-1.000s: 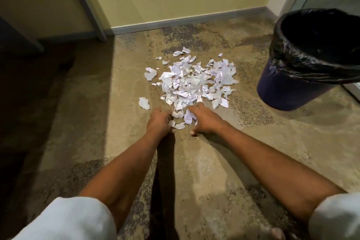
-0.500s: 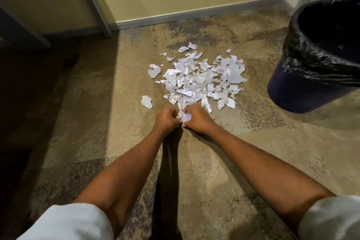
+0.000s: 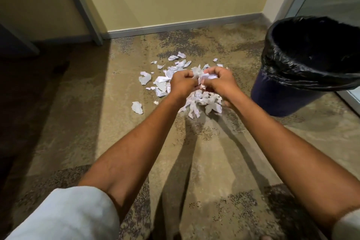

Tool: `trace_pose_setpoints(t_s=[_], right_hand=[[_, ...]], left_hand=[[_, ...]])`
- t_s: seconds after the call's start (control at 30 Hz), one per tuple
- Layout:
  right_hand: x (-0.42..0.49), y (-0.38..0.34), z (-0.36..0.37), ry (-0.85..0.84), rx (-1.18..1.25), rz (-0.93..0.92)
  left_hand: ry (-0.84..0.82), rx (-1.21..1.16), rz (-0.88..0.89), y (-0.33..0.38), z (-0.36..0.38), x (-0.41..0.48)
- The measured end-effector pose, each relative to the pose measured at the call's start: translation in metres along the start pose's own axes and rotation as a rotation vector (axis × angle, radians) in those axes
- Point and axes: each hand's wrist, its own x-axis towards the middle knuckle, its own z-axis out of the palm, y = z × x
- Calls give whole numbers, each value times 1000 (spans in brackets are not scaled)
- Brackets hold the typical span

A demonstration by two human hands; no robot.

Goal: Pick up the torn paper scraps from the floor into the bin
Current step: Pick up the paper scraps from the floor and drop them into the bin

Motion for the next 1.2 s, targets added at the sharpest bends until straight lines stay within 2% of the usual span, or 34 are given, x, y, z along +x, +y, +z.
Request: trace_pose_setpoints(t_s=[0.27,0.4,0.5,0.6,0.77,0.9,1.07,1.2], right_hand=[[-16,-93,-96,174,43,-272],[-35,-128,-142,294,89,-383],[-49,-145,-175,373,104,-466],[-57,-149,-204,438,79,-507],[-60,-138,-242,544,82,-487],[-48,-116,-256,598,55,-408],[-25,-78,-264,619,-152,-217],[-16,-63,-263,622,-295,-65]], left_hand=[[-28,66,248,117,81,5],[-6,206,464,170,125,-17],[-109,203,592,197,154,-33],[-258,136,614,206,179,-43],[-432,81,651,204,217,-43],[-509,117,569,191,234,-39],[-489,274,461,170,240,-22],[-390,198,385,165,222,-23]])
